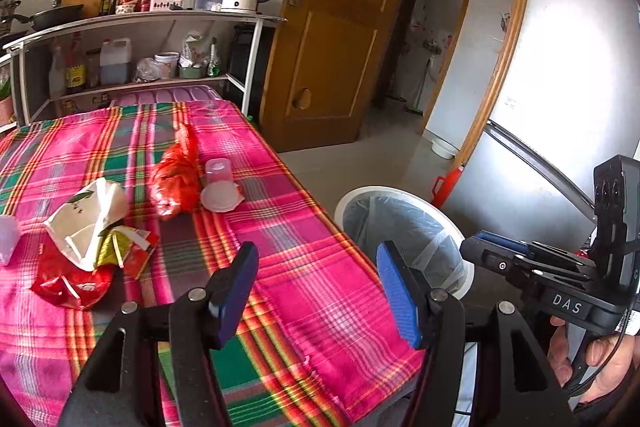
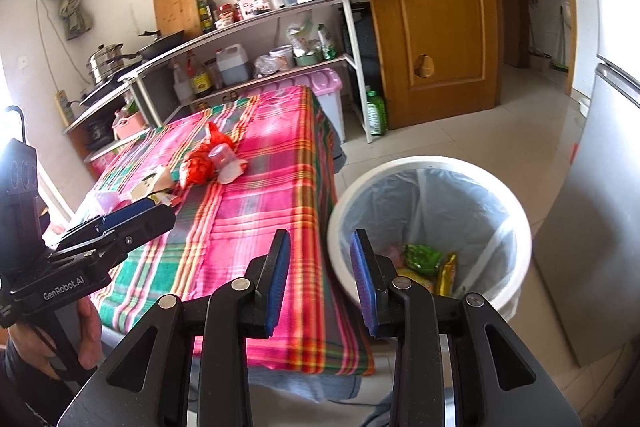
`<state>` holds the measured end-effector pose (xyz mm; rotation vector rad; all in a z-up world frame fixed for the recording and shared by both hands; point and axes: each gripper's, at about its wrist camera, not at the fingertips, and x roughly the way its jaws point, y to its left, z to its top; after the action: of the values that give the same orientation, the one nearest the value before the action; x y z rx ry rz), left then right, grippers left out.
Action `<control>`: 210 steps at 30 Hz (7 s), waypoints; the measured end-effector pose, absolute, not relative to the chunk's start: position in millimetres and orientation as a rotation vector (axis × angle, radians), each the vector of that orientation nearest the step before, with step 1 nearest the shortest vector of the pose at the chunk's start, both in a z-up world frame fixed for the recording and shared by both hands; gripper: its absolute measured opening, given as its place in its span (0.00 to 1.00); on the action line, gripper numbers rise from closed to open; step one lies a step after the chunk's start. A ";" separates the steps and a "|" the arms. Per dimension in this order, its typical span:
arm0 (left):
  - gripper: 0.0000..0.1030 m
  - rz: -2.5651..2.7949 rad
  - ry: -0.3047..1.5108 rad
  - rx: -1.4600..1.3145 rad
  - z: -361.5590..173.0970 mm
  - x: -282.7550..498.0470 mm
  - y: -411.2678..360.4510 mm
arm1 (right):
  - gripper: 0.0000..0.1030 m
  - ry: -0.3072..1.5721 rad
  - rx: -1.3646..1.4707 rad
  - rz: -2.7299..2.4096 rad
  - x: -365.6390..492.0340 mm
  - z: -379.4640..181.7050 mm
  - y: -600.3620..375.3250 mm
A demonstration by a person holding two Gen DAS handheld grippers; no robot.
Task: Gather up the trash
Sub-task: 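Move both grippers back from the bin to the table, then grasp the white paper bag with the left gripper while the right grasps the lidded plastic cup, then carry both items over the white bin and open both grippers to drop them, then move both grippers back from the bin to the table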
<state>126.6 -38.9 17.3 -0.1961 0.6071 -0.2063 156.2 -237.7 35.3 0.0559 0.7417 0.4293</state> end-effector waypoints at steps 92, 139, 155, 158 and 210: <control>0.15 0.047 0.706 -0.206 -1.8 163.9 103.2 | 0.29 0.797 -0.041 0.613 262.8 13.8 -73.0; 0.15 -0.397 0.705 -0.070 22.8 210.0 -125.3 | 0.29 0.771 0.164 0.279 213.9 17.9 -304.5; 0.16 -0.505 0.745 -0.064 -1.5 237.9 -172.0 | 0.30 0.812 0.202 0.227 222.7 0.6 -333.1; 0.16 -0.511 0.757 -0.074 -7.5 241.7 -173.6 | 0.31 0.816 0.199 0.217 223.5 -1.1 -333.9; 0.36 -0.180 0.643 -0.187 18.1 133.3 -13.4 | 0.40 0.738 0.065 0.489 172.2 38.6 -205.8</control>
<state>133.3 -13.4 18.1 -0.1867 0.6426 -0.1805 172.2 -205.8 38.6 0.0650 0.7376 0.4888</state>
